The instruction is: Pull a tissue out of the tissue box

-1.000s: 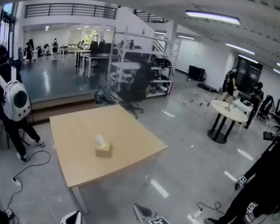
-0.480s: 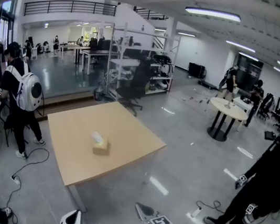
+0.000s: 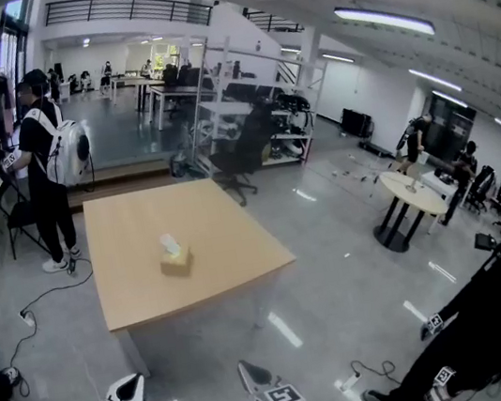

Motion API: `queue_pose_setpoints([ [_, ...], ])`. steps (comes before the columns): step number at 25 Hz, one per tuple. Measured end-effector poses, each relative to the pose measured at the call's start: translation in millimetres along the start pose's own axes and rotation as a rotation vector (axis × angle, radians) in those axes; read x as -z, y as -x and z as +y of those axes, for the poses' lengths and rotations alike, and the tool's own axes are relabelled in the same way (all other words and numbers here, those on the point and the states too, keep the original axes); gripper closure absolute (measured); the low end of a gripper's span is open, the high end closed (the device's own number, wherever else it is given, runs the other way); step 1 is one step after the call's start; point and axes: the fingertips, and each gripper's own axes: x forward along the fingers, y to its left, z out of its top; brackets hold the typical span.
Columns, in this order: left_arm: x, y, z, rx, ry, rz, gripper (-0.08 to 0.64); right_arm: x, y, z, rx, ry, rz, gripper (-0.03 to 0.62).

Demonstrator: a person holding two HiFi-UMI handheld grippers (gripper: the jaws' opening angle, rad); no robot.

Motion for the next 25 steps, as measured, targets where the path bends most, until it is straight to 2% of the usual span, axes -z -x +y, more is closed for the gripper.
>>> queue_pose_setpoints([
  [6, -5.5, -5.9, -9.1, -0.023, -0.013, -0.014, 0.552, -0.7, 0.0, -10.8, -0.028, 0.011, 0.002, 0.581],
  [9, 2.7, -10.3, -12.2, -0.03, -0.013, -0.012, 0.552, 0.8, 1.3, -18.5, -0.037, 0.009, 0.0, 0.581],
  [13, -9.6, -12.3, -18.3, -0.043, -0.025, -0.024, 0.552, -2.8, -2.1, -21.8, -0.056, 0.014, -0.007, 0.581],
  [25, -6.4, -29.3, 9.0, -0.074, -0.03, -0.01, 0.552, -4.5, -40.1, -20.0, -0.094, 0.01, 0.004, 0.581],
])
